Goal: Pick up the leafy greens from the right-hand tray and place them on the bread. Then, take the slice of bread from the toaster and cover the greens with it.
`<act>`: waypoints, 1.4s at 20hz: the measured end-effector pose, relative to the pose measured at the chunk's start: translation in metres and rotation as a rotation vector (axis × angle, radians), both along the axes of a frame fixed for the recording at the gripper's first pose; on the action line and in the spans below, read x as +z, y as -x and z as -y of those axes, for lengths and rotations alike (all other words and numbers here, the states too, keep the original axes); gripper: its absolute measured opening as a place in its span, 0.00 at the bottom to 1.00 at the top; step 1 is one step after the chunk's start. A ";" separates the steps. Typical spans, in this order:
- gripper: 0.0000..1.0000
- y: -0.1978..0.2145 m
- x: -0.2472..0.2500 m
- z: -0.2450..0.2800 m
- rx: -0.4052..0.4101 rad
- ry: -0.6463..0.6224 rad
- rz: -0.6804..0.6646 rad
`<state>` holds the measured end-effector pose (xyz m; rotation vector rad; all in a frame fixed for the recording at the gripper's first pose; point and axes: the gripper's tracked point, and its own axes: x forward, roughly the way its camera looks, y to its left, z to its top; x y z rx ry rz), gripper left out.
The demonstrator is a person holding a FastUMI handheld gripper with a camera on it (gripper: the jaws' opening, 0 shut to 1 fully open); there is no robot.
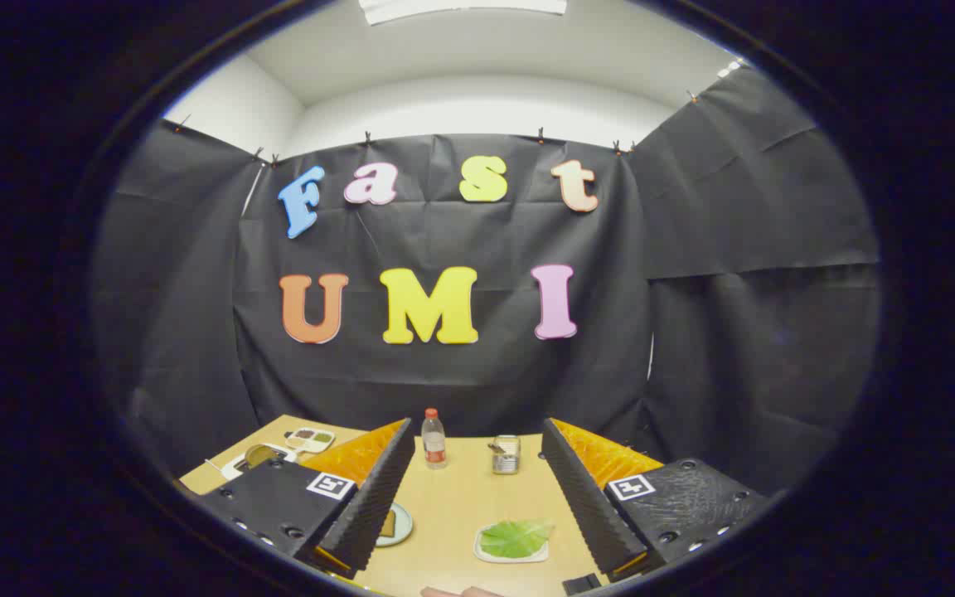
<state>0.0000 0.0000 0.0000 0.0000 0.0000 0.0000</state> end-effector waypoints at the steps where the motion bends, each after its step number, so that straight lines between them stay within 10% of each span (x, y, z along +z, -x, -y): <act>1: 0.95 0.000 0.004 0.001 0.000 0.006 0.001; 28: 0.95 -0.032 -0.023 0.021 0.032 0.068 -0.125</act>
